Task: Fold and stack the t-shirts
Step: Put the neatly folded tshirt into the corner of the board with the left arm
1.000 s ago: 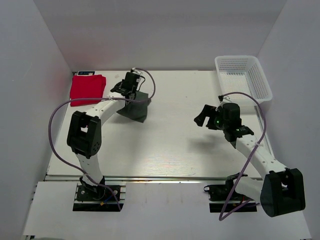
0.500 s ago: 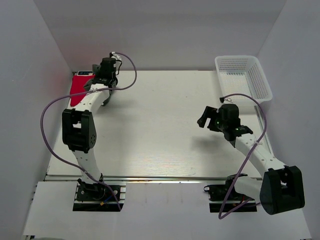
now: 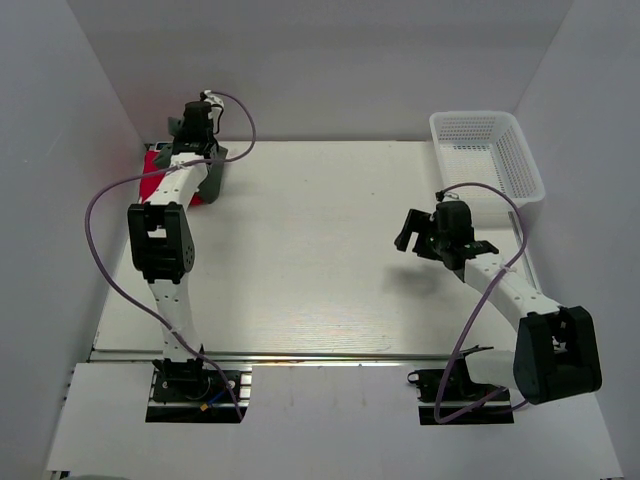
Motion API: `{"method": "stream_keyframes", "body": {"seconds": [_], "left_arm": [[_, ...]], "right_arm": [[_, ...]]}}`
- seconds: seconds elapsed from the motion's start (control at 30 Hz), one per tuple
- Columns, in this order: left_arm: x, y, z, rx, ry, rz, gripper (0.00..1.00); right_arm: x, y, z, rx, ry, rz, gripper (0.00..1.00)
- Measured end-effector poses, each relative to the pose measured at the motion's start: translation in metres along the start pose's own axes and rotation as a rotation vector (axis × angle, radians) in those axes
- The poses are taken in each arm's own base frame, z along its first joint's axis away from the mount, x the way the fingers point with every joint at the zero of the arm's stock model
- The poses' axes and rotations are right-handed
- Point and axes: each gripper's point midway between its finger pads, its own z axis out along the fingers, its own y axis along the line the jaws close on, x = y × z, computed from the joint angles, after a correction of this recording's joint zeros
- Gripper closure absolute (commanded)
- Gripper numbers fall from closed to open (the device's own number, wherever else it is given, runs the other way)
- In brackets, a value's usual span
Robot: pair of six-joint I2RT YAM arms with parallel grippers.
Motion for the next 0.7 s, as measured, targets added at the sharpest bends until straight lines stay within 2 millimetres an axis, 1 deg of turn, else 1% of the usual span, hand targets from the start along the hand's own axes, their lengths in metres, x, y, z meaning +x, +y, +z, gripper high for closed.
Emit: {"method": "stream_keyframes", "body": {"seconds": [0.17,0.23,0.33,0.53,0.63,0.67,0.7], "left_arm": [[0.017,0.015,0.021,-0.011,0.034,-0.035,1.0],[0.026,0.021,0.029,-0.018,0.051,-0.051,1.0],[0.046,0.028,0.04,-0.02,0.089,-0.062,1.0],[0.074,0.032,0.06,0.005,0.131,-0.075,1.0],[0.087,0.026,0.072,0.008,0.153,-0.074,1.0],[0.09,0.024,0.076,0.008,0.16,-0.072,0.9],[0.094,0.021,0.08,0.009,0.168,-0.07,0.65]], "right_arm": [[-0.006,0.003,0.004,0.0,0.003,0.0,0.09],[-0.008,0.005,0.007,-0.007,0.009,0.0,0.09],[-0.008,0.007,0.011,-0.013,0.025,0.002,0.09],[-0.009,0.012,0.016,-0.032,0.044,0.01,0.09],[-0.009,0.014,0.018,-0.037,0.049,0.014,0.09],[-0.009,0.014,0.019,-0.039,0.052,0.015,0.09],[-0.009,0.015,0.019,-0.039,0.054,0.016,0.09]]}}
